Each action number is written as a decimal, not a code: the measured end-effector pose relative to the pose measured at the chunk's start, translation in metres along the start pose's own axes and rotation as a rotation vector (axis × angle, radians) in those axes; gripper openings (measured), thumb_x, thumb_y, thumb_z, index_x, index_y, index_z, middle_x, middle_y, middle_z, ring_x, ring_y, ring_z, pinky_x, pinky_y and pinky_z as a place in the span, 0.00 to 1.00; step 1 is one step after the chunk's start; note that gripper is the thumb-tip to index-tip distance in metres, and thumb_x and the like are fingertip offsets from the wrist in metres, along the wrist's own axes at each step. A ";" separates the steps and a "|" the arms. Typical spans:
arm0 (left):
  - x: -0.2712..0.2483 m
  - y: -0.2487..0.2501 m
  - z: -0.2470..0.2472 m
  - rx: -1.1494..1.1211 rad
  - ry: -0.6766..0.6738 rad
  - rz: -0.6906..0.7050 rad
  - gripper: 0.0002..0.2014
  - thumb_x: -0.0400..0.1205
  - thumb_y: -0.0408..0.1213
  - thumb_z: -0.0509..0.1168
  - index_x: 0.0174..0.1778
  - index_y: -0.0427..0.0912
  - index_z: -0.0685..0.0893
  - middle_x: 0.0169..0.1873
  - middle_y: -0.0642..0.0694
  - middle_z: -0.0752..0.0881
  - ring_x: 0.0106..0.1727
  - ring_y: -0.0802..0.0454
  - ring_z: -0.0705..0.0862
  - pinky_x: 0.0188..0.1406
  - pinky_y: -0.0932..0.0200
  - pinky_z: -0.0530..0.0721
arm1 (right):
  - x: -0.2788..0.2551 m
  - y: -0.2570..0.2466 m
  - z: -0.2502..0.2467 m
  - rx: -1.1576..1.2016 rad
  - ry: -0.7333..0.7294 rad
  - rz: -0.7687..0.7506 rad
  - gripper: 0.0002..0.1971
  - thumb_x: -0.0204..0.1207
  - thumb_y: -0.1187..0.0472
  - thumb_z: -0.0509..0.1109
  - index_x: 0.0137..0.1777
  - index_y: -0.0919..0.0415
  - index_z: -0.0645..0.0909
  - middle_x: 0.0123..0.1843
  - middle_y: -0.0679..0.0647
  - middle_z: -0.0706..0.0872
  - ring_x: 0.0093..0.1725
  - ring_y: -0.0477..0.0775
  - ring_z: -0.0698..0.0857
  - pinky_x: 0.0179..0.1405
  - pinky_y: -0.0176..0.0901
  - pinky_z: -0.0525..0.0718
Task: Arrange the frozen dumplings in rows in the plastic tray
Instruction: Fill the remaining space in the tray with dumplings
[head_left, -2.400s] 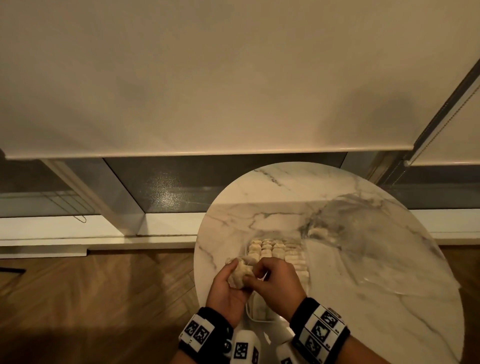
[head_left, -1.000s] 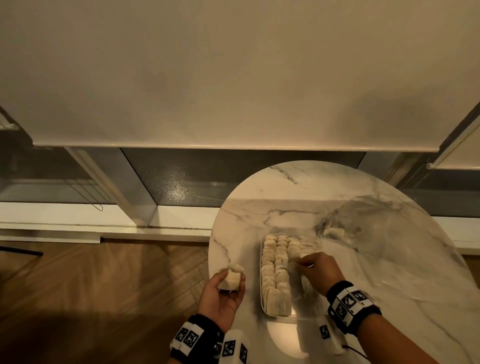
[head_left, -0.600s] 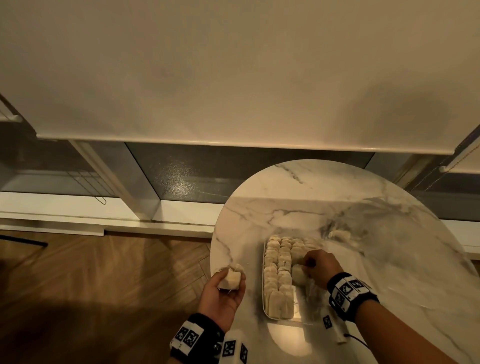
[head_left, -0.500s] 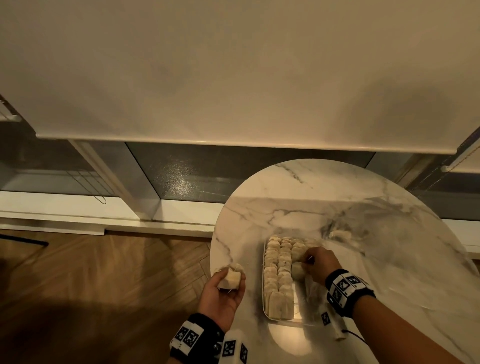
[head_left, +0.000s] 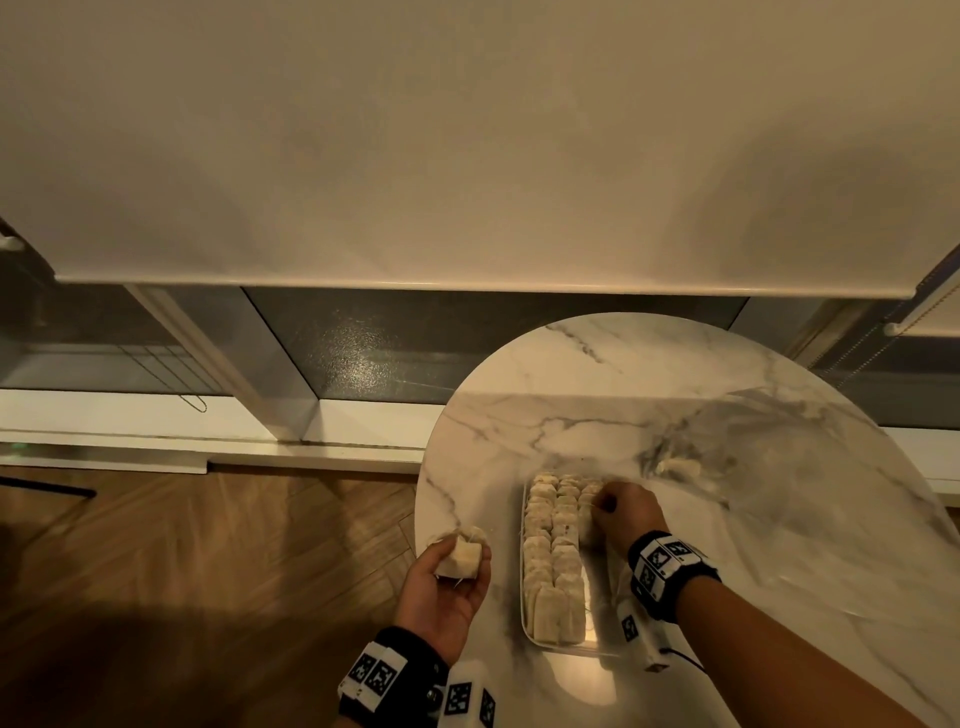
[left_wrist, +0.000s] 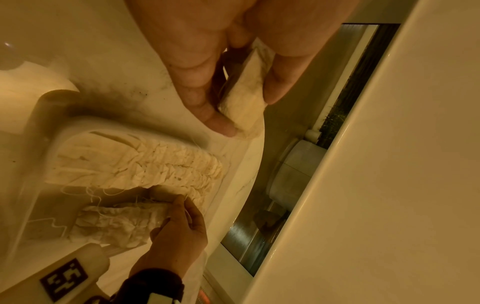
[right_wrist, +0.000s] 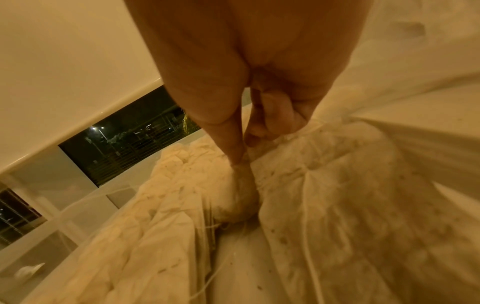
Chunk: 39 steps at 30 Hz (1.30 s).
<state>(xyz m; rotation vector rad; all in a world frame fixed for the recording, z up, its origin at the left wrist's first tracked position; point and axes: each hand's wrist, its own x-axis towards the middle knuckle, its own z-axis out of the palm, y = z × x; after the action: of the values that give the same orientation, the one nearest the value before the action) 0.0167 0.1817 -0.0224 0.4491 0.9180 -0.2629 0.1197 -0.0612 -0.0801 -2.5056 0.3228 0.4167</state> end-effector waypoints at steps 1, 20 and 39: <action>-0.001 0.000 0.001 0.000 -0.003 0.001 0.16 0.72 0.32 0.71 0.56 0.36 0.84 0.48 0.32 0.88 0.43 0.40 0.88 0.35 0.53 0.90 | 0.000 0.001 0.000 0.004 0.006 0.001 0.05 0.75 0.64 0.72 0.45 0.54 0.88 0.47 0.53 0.89 0.45 0.52 0.85 0.50 0.42 0.83; -0.013 -0.025 0.027 0.057 -0.217 -0.026 0.19 0.82 0.43 0.63 0.60 0.30 0.84 0.51 0.31 0.88 0.50 0.39 0.87 0.63 0.46 0.79 | -0.125 -0.065 -0.001 0.235 -0.043 -0.545 0.17 0.70 0.39 0.74 0.58 0.41 0.83 0.50 0.36 0.80 0.47 0.37 0.80 0.44 0.31 0.81; -0.016 -0.023 0.026 0.155 -0.227 -0.004 0.12 0.80 0.37 0.64 0.48 0.32 0.90 0.43 0.35 0.88 0.42 0.45 0.86 0.44 0.55 0.79 | -0.135 -0.074 -0.012 0.010 -0.018 -0.633 0.16 0.71 0.34 0.64 0.51 0.42 0.80 0.39 0.37 0.83 0.45 0.40 0.77 0.42 0.43 0.81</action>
<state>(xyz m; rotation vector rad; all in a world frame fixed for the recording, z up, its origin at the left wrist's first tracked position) 0.0162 0.1493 -0.0022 0.5486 0.6795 -0.3822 0.0214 0.0100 0.0152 -2.4256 -0.4684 0.1741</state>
